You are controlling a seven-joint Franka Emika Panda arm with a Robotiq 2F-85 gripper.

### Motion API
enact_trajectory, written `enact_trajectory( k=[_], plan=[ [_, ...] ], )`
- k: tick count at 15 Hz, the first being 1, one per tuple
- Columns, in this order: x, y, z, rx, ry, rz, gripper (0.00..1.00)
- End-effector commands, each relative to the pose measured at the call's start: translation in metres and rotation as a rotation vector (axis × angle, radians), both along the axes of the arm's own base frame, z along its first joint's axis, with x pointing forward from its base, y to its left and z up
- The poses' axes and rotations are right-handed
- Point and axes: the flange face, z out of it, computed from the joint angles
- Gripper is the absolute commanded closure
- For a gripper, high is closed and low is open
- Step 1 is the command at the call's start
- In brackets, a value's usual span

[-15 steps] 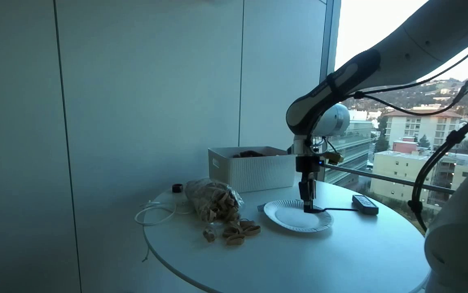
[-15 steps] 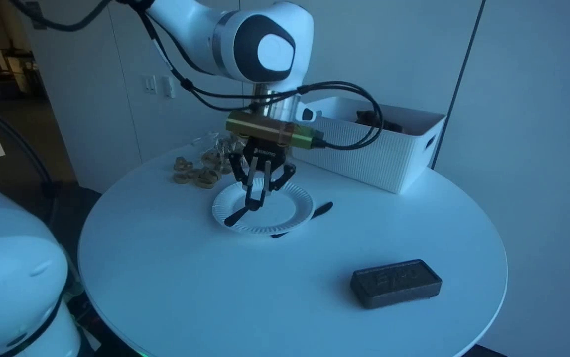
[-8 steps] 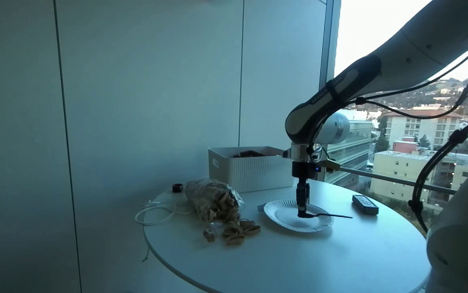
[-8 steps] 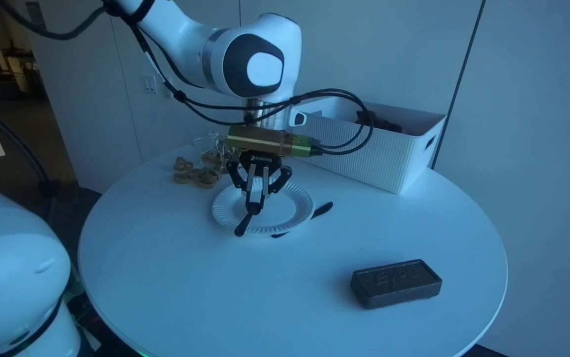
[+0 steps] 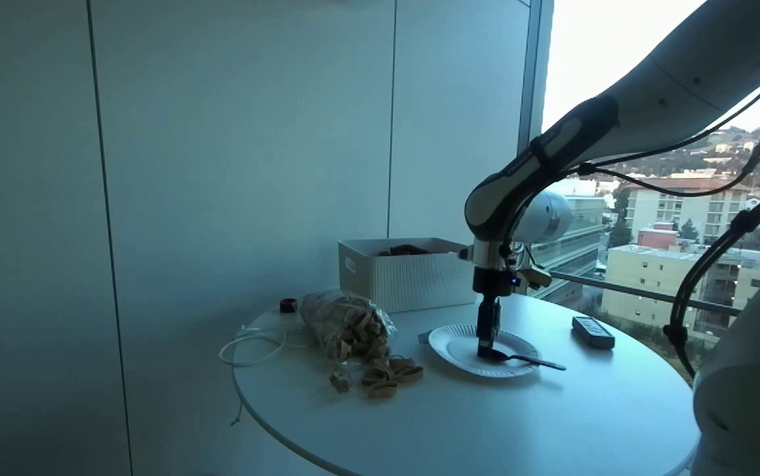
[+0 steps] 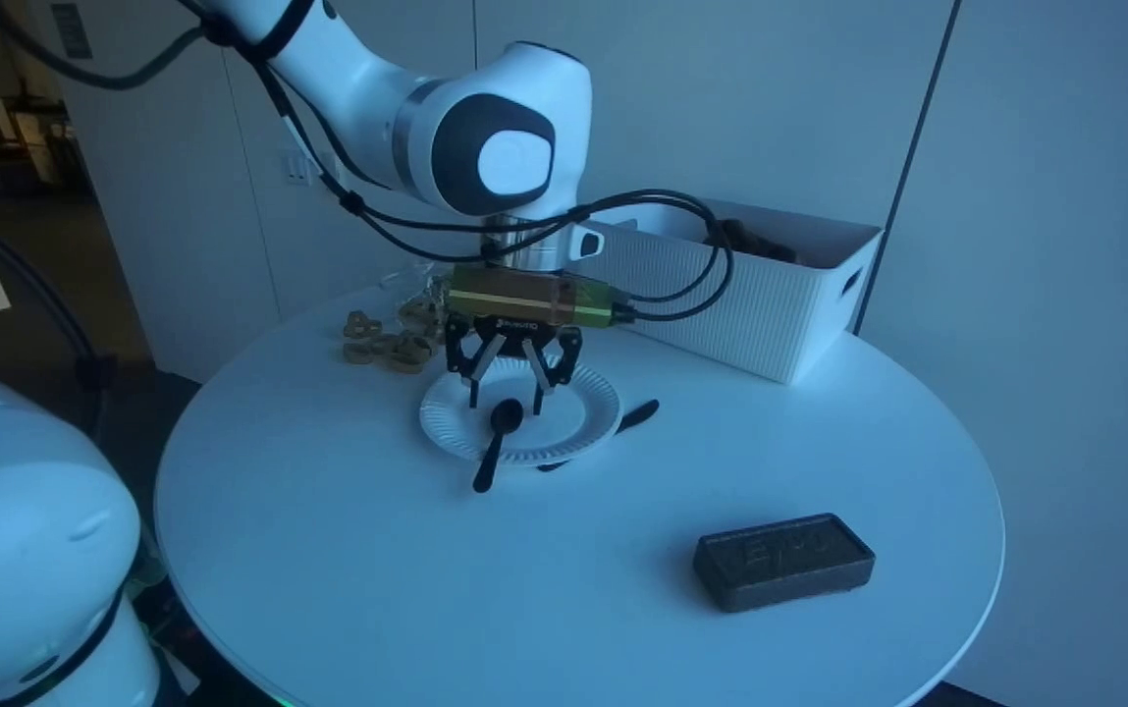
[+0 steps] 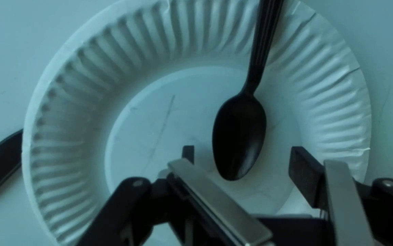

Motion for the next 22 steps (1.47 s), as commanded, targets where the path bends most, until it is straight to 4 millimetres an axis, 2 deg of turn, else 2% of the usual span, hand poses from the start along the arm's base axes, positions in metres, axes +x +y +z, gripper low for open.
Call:
enact_trajectory(
  k=[1,3,4,6,8,9,14,17,20,22],
  plan=[
    [0.0,0.0,0.0,0.002,0.002,-0.002,0.19],
    [-0.001,0.0,-0.002,0.002,0.007,-0.002,0.05],
    [-0.001,0.0,-0.002,0.003,0.008,-0.002,0.02],
    [-0.01,0.009,-0.01,-0.031,0.01,0.053,0.0],
    [-0.009,0.012,-0.001,-0.016,-0.017,0.037,0.0],
    [-0.005,0.007,0.007,0.017,-0.019,0.006,0.0],
    [0.004,-0.029,0.037,0.063,-0.127,-0.122,0.0],
    [0.007,-0.06,0.043,0.046,-0.146,-0.233,0.0],
    [-0.002,-0.089,0.036,0.047,-0.103,-0.374,0.0],
    [-0.009,-0.101,0.024,0.065,-0.064,-0.426,0.0]
  ],
)
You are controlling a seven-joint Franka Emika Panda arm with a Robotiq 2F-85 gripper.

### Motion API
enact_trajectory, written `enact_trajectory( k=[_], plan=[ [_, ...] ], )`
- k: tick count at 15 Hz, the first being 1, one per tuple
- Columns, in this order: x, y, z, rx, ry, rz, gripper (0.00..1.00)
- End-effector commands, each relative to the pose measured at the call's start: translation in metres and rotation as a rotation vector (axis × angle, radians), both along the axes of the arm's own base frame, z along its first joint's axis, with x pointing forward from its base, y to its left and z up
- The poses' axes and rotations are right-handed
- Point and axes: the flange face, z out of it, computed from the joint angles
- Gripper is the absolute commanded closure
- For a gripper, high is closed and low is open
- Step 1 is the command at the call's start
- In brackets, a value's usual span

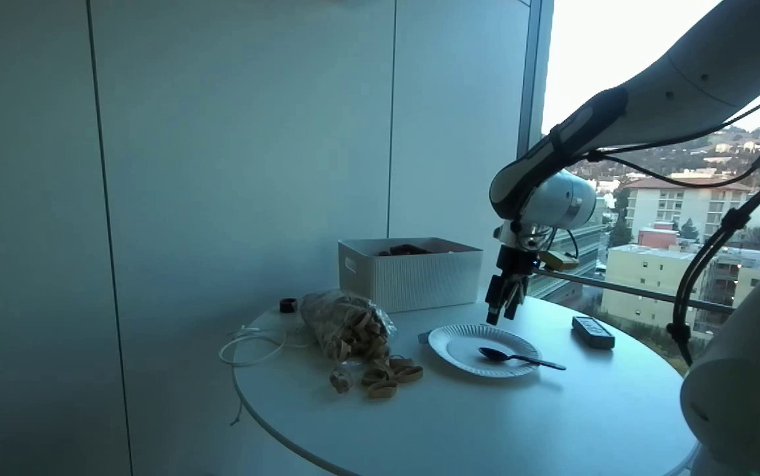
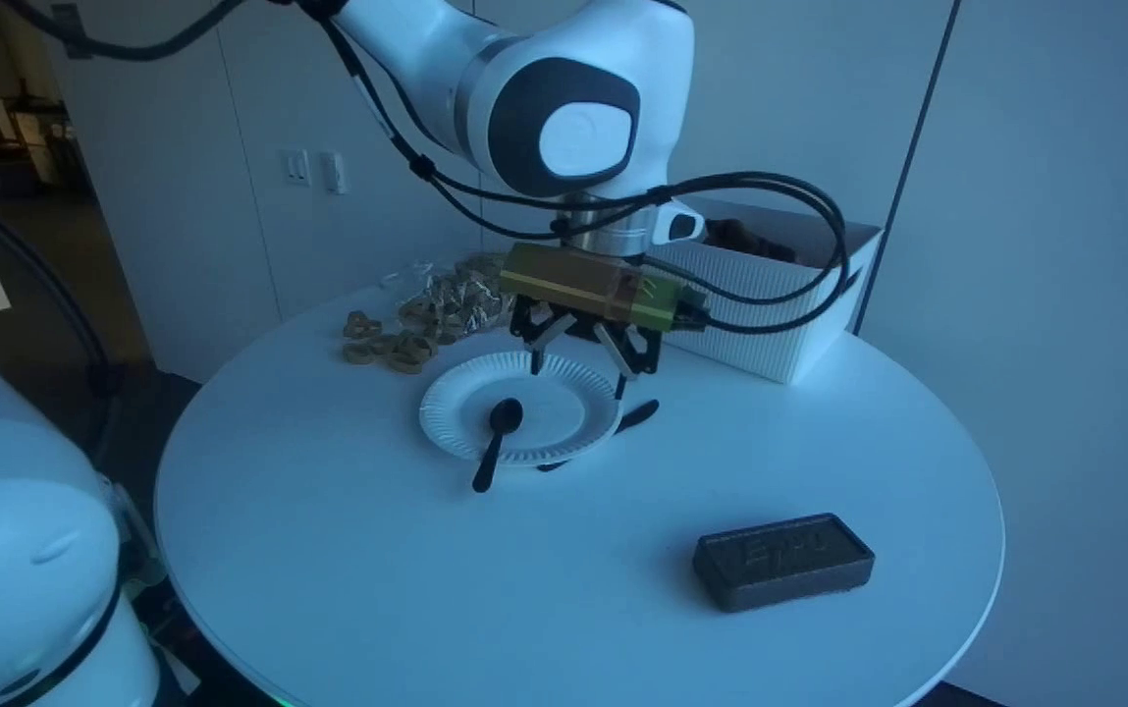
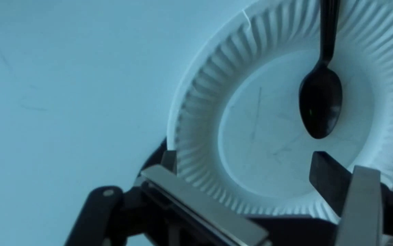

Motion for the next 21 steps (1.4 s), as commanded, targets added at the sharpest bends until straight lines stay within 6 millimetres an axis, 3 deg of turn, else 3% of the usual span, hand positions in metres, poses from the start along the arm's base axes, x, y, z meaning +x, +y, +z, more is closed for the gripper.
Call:
enact_trajectory(
  k=[1,6,16,21],
  plan=[
    [-0.005,-0.02,-0.015,0.07,0.066,-0.096,0.0],
    [-0.016,-0.019,-0.022,0.365,0.05,-0.104,0.0],
    [-0.007,-0.052,-0.017,0.143,-0.082,-0.157,0.0],
    [-0.013,-0.062,-0.033,0.202,-0.026,-0.186,0.0]
  ],
)
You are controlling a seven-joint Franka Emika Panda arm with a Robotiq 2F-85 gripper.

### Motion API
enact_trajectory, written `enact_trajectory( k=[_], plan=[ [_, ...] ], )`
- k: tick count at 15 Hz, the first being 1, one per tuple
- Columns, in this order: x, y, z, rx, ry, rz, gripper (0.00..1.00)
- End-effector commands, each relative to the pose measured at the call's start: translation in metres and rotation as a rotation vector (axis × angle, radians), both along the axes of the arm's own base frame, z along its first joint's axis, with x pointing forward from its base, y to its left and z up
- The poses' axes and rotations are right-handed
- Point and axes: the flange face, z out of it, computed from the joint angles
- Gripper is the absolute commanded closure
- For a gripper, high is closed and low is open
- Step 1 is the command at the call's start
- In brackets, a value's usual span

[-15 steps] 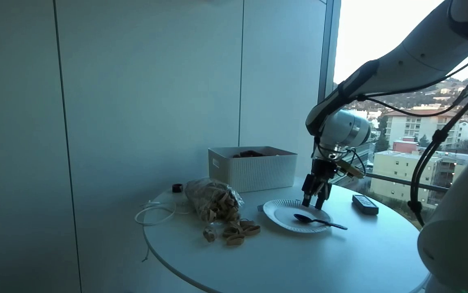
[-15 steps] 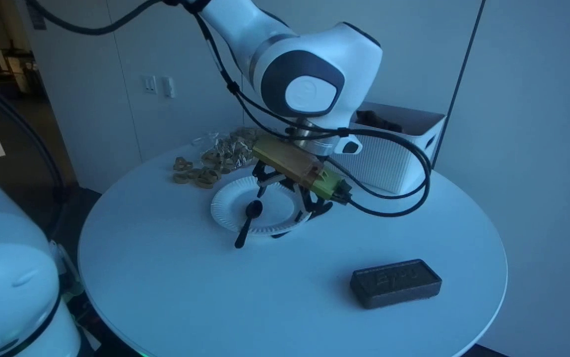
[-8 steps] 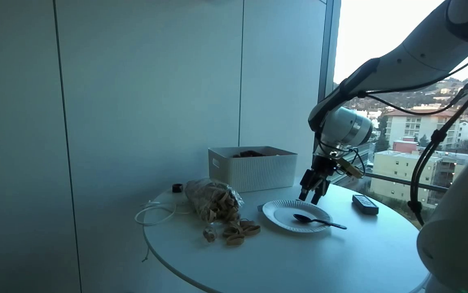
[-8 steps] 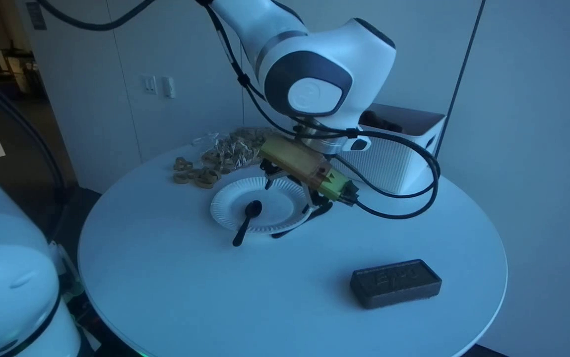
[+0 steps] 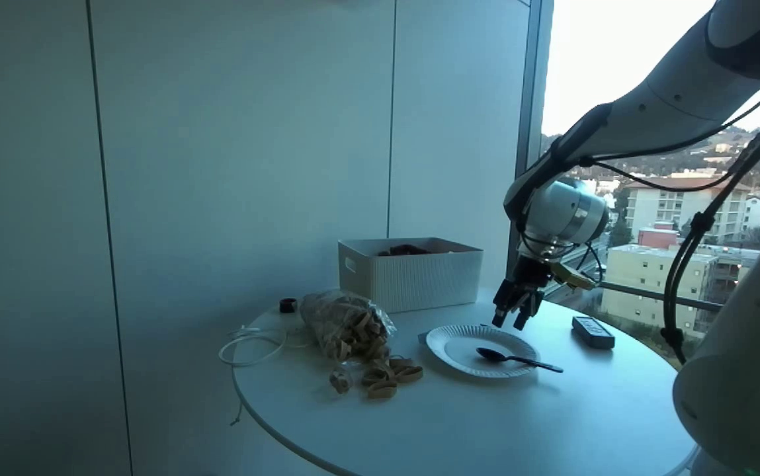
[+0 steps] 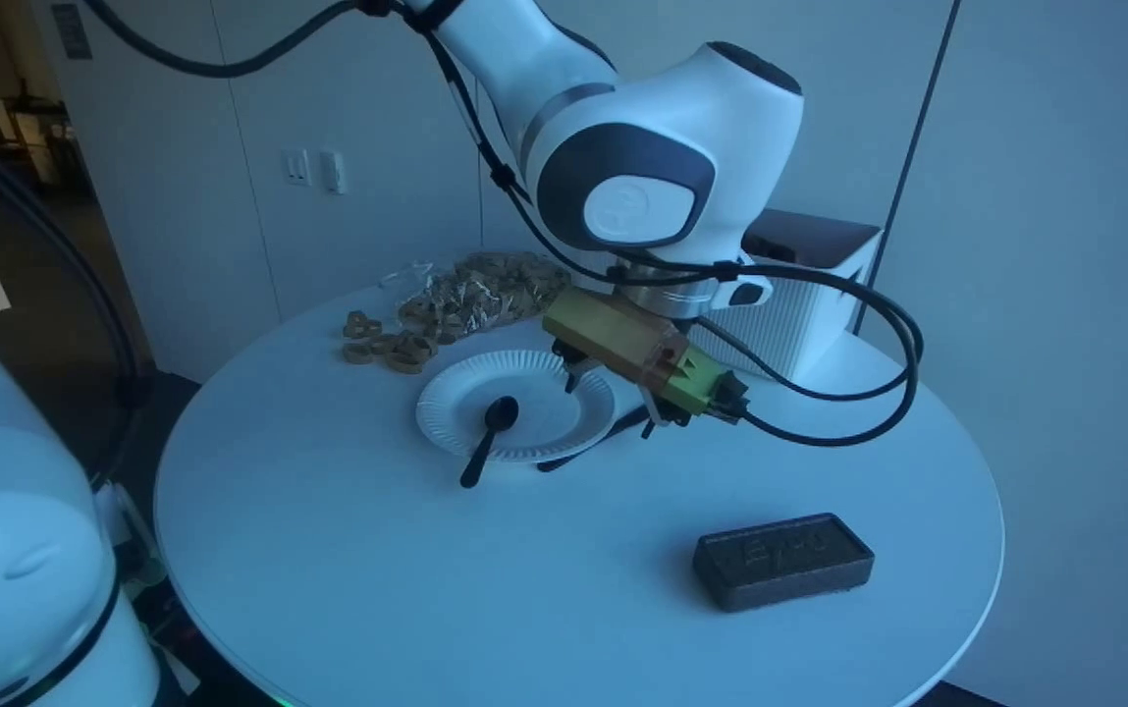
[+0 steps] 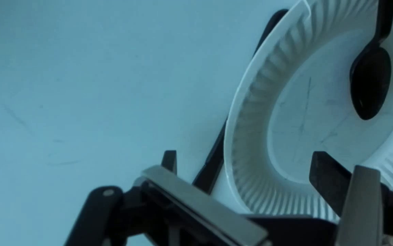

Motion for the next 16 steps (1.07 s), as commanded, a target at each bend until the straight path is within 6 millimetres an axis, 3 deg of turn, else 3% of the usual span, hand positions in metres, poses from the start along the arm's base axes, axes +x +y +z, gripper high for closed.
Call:
enact_trajectory(
  k=[1,3,4,5,11,14,16],
  plan=[
    [0.001,-0.006,-0.006,0.053,0.034,0.0,0.0],
    [0.001,-0.004,-0.01,0.09,0.053,0.004,0.0],
    [0.001,-0.003,-0.011,0.113,0.062,0.007,0.08],
    [0.001,-0.003,-0.012,0.136,0.071,0.01,0.25],
    [0.002,-0.005,-0.012,0.187,0.098,0.006,0.73],
    [0.002,-0.007,-0.015,0.202,0.114,-0.001,0.93],
    [0.002,-0.008,-0.016,0.209,0.121,-0.006,0.96]
  ],
)
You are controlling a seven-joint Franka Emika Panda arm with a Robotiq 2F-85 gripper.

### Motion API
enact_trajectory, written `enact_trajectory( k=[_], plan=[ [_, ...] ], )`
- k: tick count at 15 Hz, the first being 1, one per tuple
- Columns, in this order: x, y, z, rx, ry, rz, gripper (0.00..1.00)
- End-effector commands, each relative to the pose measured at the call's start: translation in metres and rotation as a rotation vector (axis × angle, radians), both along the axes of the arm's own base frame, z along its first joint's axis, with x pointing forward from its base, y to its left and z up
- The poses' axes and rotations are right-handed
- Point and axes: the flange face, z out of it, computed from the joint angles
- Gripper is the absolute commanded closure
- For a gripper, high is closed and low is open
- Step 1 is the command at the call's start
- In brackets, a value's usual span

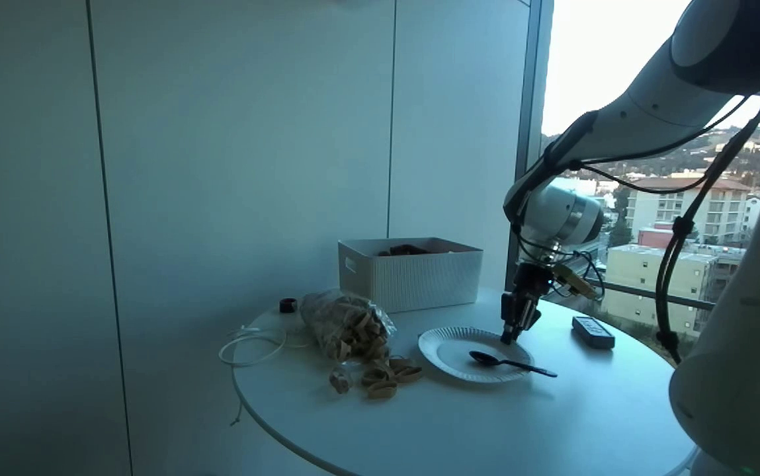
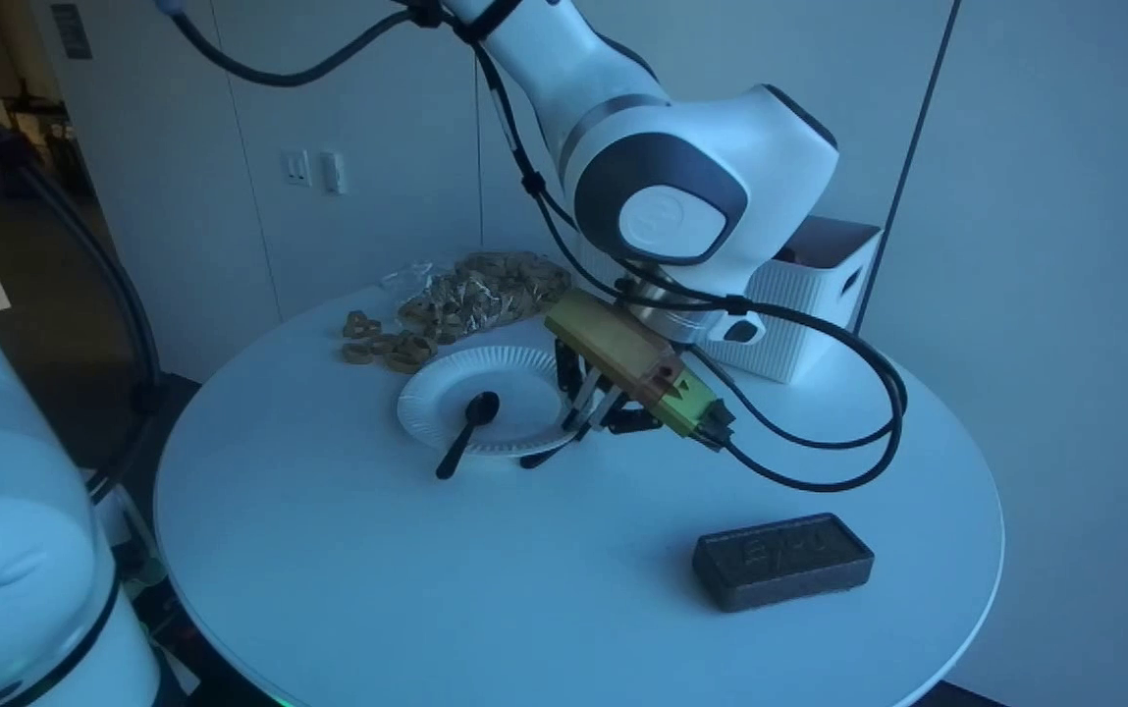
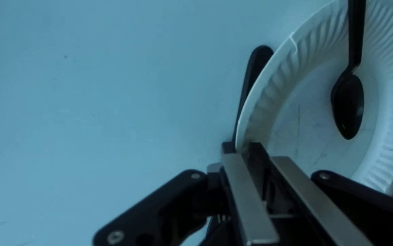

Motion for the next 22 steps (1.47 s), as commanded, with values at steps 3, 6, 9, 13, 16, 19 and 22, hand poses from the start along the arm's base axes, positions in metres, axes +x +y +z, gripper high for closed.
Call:
enact_trajectory(
  k=[3,6,9,13,16,19,22],
  plan=[
    [0.004,-0.005,0.005,0.093,0.016,-0.012,0.95],
    [0.003,0.0,0.0,0.184,0.058,-0.017,0.93],
    [0.003,0.004,-0.007,0.269,0.11,-0.021,0.93],
    [0.006,0.004,-0.012,0.372,0.176,-0.058,0.93],
    [0.015,0.002,-0.007,0.437,0.193,-0.103,0.93],
    [0.027,-0.004,0.006,0.464,0.172,-0.135,0.93],
    [0.039,-0.012,0.021,0.469,0.141,-0.163,0.93]
  ],
)
